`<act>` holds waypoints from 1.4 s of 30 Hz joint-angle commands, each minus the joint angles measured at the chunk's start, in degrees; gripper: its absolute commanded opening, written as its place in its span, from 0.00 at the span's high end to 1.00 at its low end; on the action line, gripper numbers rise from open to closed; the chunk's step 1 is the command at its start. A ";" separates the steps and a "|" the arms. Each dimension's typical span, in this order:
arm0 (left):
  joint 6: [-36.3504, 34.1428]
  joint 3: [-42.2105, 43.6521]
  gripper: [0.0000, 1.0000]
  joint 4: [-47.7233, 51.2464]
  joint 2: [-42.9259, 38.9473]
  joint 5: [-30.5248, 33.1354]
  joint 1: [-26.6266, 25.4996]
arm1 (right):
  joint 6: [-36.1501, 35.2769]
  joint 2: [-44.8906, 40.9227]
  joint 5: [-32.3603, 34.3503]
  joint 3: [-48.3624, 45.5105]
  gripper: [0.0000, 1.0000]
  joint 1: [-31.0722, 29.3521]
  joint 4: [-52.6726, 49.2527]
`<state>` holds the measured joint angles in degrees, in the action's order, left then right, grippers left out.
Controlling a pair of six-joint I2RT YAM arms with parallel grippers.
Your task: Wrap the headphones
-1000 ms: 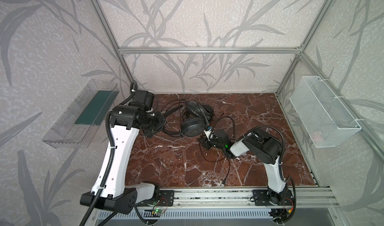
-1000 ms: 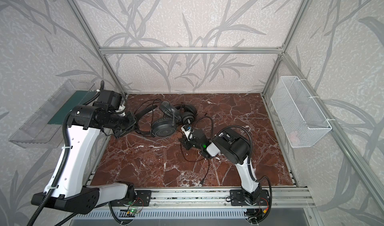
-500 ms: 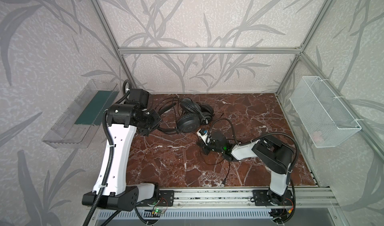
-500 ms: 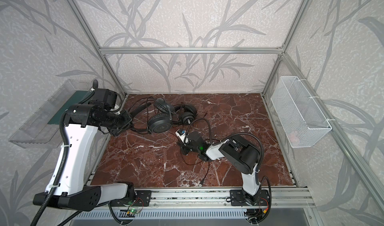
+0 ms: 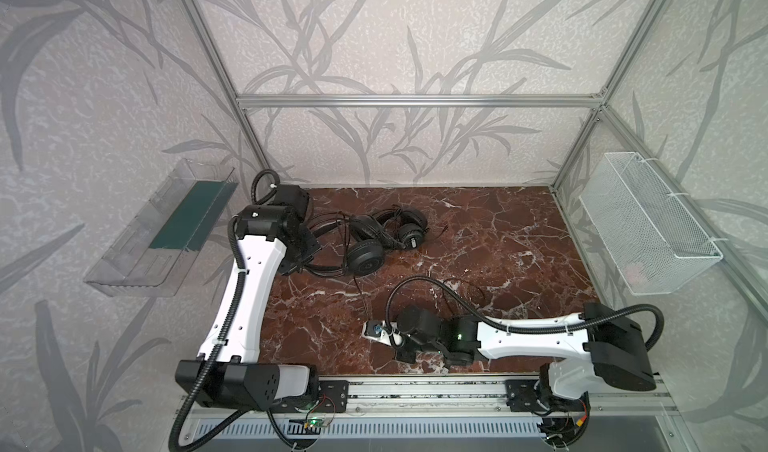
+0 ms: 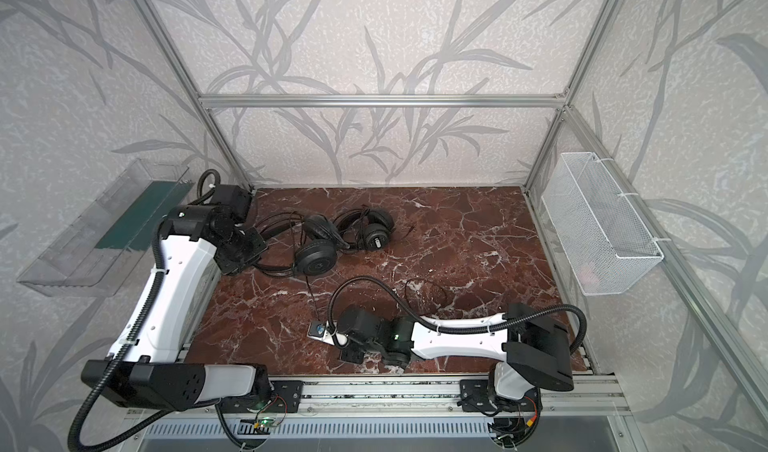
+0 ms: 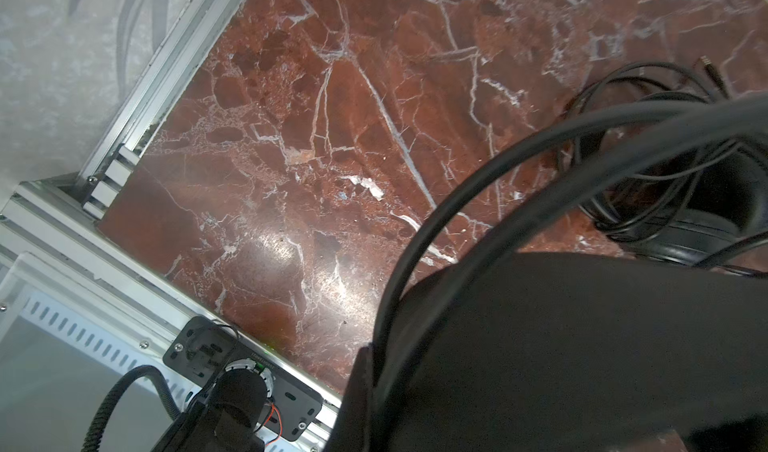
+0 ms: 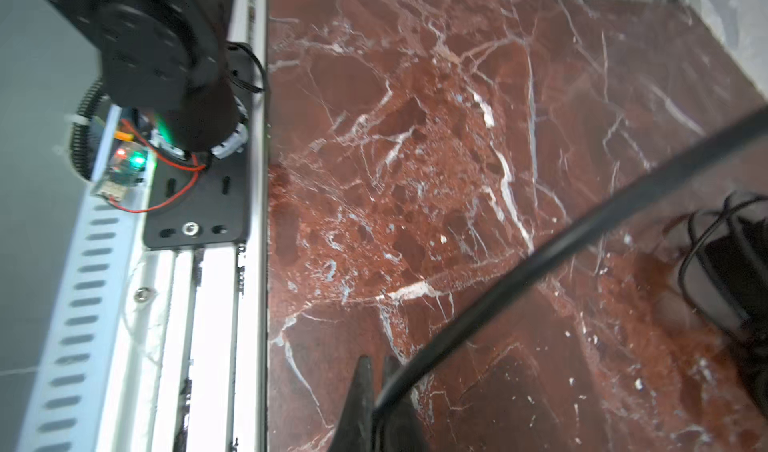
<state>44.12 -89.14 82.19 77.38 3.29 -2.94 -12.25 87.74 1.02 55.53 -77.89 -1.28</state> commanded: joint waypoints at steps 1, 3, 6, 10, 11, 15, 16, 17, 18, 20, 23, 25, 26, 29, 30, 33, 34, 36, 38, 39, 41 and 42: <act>1.91 2.84 1.00 -4.74 0.63 -0.62 0.26 | -6.04 -0.90 -0.45 5.06 1.00 -3.16 -11.69; 2.35 4.31 1.00 -5.83 1.54 -1.93 0.22 | -7.05 -0.23 -0.88 7.62 1.00 -4.69 -14.09; 2.29 5.81 1.00 -6.75 2.79 -2.22 0.23 | -8.76 0.63 -3.52 10.08 1.00 -5.37 -15.76; 1.64 8.02 1.00 -7.30 4.14 -2.31 0.26 | -13.68 1.68 -6.12 17.38 1.00 -5.87 -25.61; 1.73 8.47 1.00 -7.23 4.47 -2.30 0.28 | -14.54 1.73 -5.80 19.36 1.00 -5.87 -28.27; 3.58 8.90 1.00 -5.93 5.31 -4.12 0.70 | -17.40 1.81 -2.10 22.06 1.00 -5.66 -33.61; 3.43 8.92 1.00 -5.97 5.18 -5.93 0.87 | -17.61 1.98 -1.60 21.68 1.00 -5.25 -33.49; 3.35 8.82 1.00 -6.10 4.94 -7.68 0.91 | -17.36 2.08 -0.62 21.32 1.00 -4.99 -33.21; 3.13 8.76 1.00 -6.21 4.67 -9.77 1.01 | -16.31 2.03 1.00 20.83 1.00 -4.15 -32.68; 2.93 8.67 1.00 -6.41 3.67 -13.49 1.33 | -14.47 1.11 -0.85 18.65 1.00 -0.60 -30.46; 2.31 9.24 1.00 -7.08 1.60 -19.48 2.15 | -12.06 -0.73 -5.97 14.06 1.00 4.70 -25.73; 2.42 10.42 1.00 -8.12 -0.16 -24.24 3.16 | -10.60 -1.43 -10.08 10.92 1.00 6.71 -21.98; 2.68 11.32 1.00 -8.76 -0.95 -26.35 3.87 | -10.43 -1.31 -11.28 9.77 1.00 6.79 -20.51; 3.60 13.84 1.00 -11.10 -3.02 -33.59 6.31 | -8.12 -0.19 -12.19 8.07 1.00 6.77 -17.74; 3.83 14.08 1.00 -11.26 -3.27 -34.64 6.77 | -6.92 0.17 -11.31 7.81 1.00 6.78 -17.25; 2.81 12.90 1.00 -9.80 -2.88 -30.64 7.07 | -7.27 -0.90 -11.67 7.23 1.00 6.42 -16.91; 2.36 12.52 1.00 -9.01 -2.54 -28.70 7.15 | -7.45 -1.90 -11.70 7.38 1.00 5.31 -17.16; 1.55 11.94 1.00 -8.16 -1.62 -25.91 7.09 | -9.43 -3.42 -9.20 7.84 1.00 1.63 -17.83; 1.23 11.92 1.00 -7.86 -0.51 -23.39 7.03 | -10.96 -4.27 -7.24 9.01 1.00 -1.54 -18.22; 0.94 11.95 1.00 -7.92 0.20 -22.52 7.07 | -11.42 -4.41 -7.27 10.76 1.00 -2.83 -19.93; 0.40 12.46 1.00 -8.19 1.35 -20.81 6.78 | -11.62 -4.83 -8.49 13.65 1.00 -4.06 -22.46; 0.19 13.03 1.00 -8.40 1.70 -20.05 6.75 | -11.70 -5.24 -9.06 14.69 1.00 -4.29 -22.99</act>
<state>45.19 -75.26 74.37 78.43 -18.65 3.86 -22.59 85.36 -7.05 66.26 -81.36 -22.17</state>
